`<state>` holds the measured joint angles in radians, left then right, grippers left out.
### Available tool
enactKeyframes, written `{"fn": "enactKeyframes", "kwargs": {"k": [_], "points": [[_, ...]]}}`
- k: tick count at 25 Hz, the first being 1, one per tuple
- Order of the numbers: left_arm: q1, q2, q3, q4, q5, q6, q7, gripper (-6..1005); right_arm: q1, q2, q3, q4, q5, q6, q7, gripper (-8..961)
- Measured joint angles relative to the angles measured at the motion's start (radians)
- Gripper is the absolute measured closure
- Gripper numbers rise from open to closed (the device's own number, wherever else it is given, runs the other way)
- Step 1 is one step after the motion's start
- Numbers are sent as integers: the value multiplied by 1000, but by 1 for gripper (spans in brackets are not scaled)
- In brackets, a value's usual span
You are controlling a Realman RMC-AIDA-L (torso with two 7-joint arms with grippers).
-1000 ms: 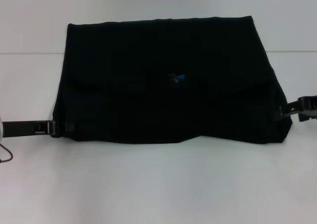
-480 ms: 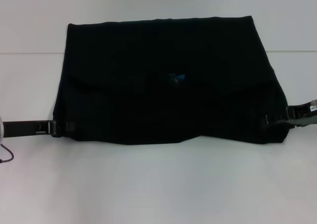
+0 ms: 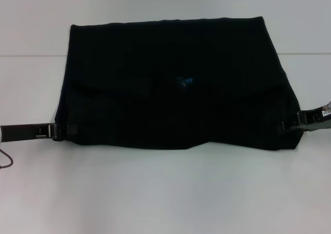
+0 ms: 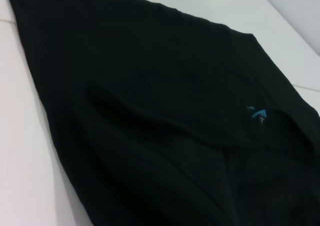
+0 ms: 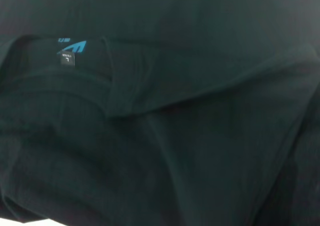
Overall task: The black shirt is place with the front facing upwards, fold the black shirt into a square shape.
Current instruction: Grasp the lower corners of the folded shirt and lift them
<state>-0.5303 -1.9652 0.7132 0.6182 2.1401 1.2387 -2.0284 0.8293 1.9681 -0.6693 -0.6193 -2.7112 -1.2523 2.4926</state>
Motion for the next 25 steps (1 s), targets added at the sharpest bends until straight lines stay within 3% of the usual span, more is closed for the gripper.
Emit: {"fn": "enactKeyframes", "kwargs": {"k": [11, 22, 25], "points": [[0, 4, -4, -2, 1, 4, 1, 931, 1, 1, -6, 0, 1, 1, 0, 789], [-4, 5, -5, -3, 1, 25, 2, 931, 0, 1, -4, -16, 1, -18, -5, 946], [-6, 8, -5, -2, 0, 55, -2, 931, -8, -7, 3, -40, 10, -59, -11, 945]]}}
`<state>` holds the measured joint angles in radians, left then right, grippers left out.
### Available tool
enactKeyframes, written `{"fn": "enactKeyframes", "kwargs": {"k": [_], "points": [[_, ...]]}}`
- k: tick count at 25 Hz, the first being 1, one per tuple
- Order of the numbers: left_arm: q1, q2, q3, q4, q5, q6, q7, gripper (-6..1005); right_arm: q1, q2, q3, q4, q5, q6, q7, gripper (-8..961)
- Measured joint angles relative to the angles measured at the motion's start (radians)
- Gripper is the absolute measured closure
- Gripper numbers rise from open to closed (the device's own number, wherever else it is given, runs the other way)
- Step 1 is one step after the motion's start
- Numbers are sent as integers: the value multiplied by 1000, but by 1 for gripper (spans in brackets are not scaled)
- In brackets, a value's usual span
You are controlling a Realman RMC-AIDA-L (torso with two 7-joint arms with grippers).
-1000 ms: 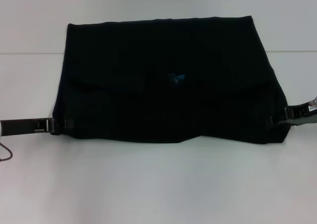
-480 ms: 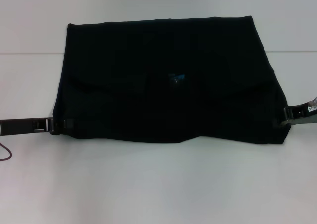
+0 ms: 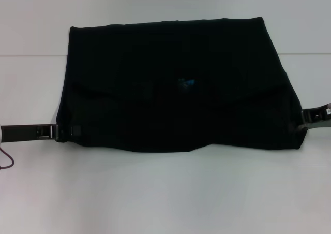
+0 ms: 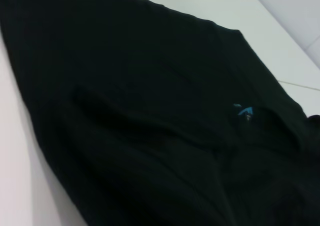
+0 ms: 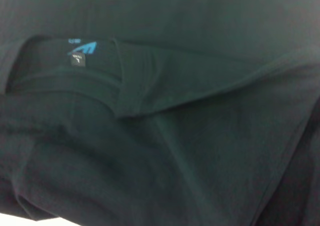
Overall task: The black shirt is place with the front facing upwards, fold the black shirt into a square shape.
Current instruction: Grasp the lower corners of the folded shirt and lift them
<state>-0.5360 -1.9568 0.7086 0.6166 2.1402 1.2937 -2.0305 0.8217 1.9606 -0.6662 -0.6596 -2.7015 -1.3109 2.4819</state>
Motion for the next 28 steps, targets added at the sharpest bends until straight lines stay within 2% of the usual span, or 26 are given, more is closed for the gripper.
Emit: {"fn": "enactKeyframes", "kwargs": {"k": [6, 16, 26, 28], "points": [[-1, 1, 0, 1, 1, 16, -3, 931, -32, -18, 4, -51, 42, -53, -1, 943], [-1, 12, 0, -3, 0, 32, -5, 931, -45, -21, -1, -52, 55, -63, -15, 939], [-6, 12, 0, -1, 0, 29, -5, 931, -44, -22, -7, -33, 50, -41, -11, 740], [-9, 12, 0, -3, 0, 27, -5, 931, -46, -22, -7, -21, 49, -25, -10, 671]]}}
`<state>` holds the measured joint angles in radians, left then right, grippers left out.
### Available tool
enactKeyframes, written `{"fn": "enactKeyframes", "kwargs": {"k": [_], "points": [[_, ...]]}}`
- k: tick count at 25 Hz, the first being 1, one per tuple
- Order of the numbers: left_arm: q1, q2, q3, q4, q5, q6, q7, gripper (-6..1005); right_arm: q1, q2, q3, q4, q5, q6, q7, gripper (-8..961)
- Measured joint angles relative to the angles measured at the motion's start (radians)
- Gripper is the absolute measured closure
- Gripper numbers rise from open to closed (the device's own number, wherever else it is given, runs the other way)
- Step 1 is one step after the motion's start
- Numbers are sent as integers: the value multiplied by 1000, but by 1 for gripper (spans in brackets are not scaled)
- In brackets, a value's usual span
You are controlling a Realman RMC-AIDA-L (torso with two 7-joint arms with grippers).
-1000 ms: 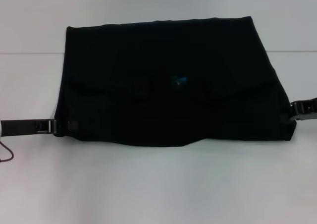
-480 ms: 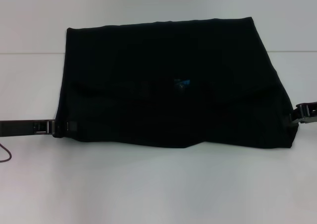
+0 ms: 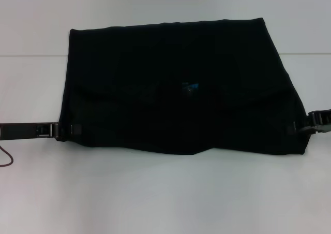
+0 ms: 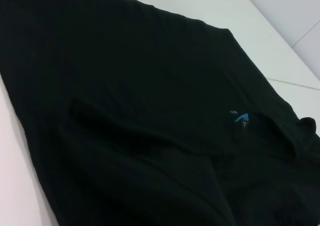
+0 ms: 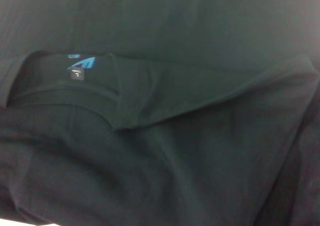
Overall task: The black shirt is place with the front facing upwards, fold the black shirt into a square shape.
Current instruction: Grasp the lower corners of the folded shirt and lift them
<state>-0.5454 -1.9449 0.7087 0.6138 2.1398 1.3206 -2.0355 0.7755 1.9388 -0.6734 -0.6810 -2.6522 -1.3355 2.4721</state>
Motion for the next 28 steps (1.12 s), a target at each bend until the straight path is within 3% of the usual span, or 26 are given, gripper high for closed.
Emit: {"fn": "enactKeyframes", "kwargs": {"k": [4, 7, 16, 28], "points": [[-2, -2, 0, -1, 0, -2, 0, 930, 1, 3, 0, 33, 0, 28, 1, 534], [-3, -3, 0, 1, 0, -3, 0, 930, 8, 9, -5, 56, 0, 45, -3, 276], [-5, -4, 0, 2, 0, -4, 0, 931, 21, 33, -35, 68, 0, 77, 0, 253], [-5, -2, -23, 0, 0, 3, 5, 931, 22, 37, -33, 75, 6, 87, -8, 267]]}}
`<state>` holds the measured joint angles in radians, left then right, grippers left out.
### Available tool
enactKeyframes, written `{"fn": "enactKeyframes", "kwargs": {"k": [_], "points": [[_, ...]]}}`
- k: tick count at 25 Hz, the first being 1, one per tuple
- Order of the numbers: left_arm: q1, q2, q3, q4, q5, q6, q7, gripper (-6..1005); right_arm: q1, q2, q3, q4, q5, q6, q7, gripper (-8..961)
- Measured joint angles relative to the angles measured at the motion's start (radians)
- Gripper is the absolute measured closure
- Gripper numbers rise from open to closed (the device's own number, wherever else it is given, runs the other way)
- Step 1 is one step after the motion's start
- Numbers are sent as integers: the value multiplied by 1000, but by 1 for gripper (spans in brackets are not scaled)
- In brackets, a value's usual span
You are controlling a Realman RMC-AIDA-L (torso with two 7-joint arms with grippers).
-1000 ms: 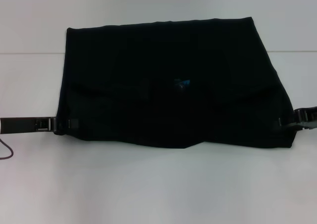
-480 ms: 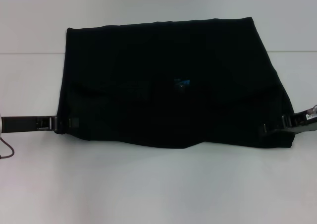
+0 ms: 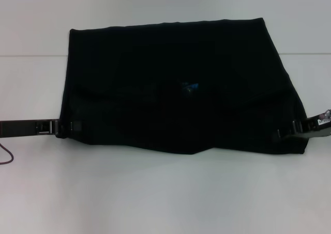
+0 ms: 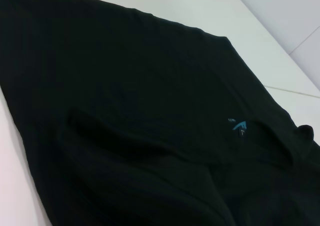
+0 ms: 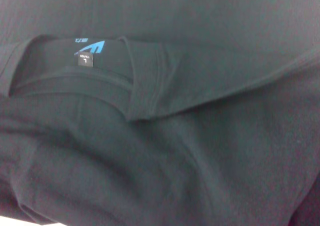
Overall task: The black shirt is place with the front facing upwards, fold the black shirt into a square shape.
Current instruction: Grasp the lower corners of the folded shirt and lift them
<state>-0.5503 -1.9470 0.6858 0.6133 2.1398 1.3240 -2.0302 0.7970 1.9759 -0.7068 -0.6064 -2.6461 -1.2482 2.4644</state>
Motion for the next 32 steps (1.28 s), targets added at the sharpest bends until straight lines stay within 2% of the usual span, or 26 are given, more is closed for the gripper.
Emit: {"fn": "enactKeyframes", "kwargs": {"k": [6, 8, 14, 18, 24, 28, 32], "points": [[2, -2, 0, -1, 1, 0, 0, 931, -1, 0, -2, 4, 0, -4, -8, 457], [2, -2, 0, -1, 2, 1, 1, 931, -1, 0, -2, 4, 0, -4, -8, 692], [-1, 2, 5, -2, 8, 16, -1, 930, -2, -5, -1, 1, 0, -15, -9, 908], [-1, 19, 7, -5, 10, 72, -7, 930, 0, -23, 0, -4, 0, -78, -17, 905], [11, 52, 1, -9, 16, 216, -21, 930, -34, -54, 1, -49, -2, -269, -44, 899], [19, 63, 0, -10, 52, 325, -22, 930, -62, -63, 3, -55, -4, -397, -80, 896], [26, 64, -1, -9, 107, 468, -22, 931, -91, -62, -4, -51, -10, -499, -123, 892]]}}
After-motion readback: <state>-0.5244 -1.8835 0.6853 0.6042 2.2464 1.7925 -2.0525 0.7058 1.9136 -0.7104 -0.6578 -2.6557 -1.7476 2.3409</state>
